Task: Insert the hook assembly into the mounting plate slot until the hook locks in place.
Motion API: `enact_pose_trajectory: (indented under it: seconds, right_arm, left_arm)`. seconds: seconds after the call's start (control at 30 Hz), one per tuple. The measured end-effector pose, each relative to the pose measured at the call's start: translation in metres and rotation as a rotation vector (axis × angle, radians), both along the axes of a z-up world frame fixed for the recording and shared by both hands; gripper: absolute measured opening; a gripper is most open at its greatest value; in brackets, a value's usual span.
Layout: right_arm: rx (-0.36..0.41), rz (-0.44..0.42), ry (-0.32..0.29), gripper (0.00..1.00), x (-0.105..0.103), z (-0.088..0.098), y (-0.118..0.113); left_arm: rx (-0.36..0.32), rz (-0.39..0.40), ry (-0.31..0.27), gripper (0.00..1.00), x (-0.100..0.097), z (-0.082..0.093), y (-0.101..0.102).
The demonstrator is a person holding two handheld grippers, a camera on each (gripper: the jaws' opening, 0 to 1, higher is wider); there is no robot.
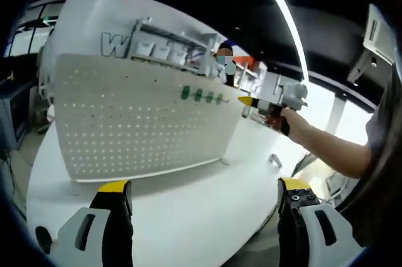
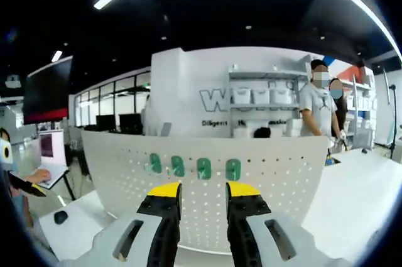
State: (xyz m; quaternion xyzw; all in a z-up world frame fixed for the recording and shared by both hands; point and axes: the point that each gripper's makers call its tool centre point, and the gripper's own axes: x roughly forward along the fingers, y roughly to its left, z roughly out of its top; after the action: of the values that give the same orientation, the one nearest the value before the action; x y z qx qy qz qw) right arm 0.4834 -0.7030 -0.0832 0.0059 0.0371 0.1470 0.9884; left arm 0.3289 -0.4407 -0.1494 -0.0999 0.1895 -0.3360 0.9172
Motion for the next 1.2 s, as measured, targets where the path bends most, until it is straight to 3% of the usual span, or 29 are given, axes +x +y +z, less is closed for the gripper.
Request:
enact_pose_trajectory:
  seconds: [0.23,0.6,0.8,1.2]
  right_arm:
    - [-0.022,0.064,0.045,0.36,-0.023,-0.022,0.017]
    - [0.041,0.086,0.077,0.42,-0.059,-0.048,0.023]
    - [0.05,0.109,0.155,0.53,-0.08,-0.075,0.03]
    - [0.026,0.11,0.194,0.6,-0.104,-0.093,0.035]
  left_arm:
    - [0.007,0.003,-0.003,0.99,-0.001,0.0,0.001]
    - [0.03,0.008,-0.002,1.0,-0.002,-0.006,0.003]
    - [0.042,-0.001,0.007,1.0,-0.003,-0.011,0.001]
    - [0.057,-0.008,0.015,1.0,-0.006,-0.015,0.001]
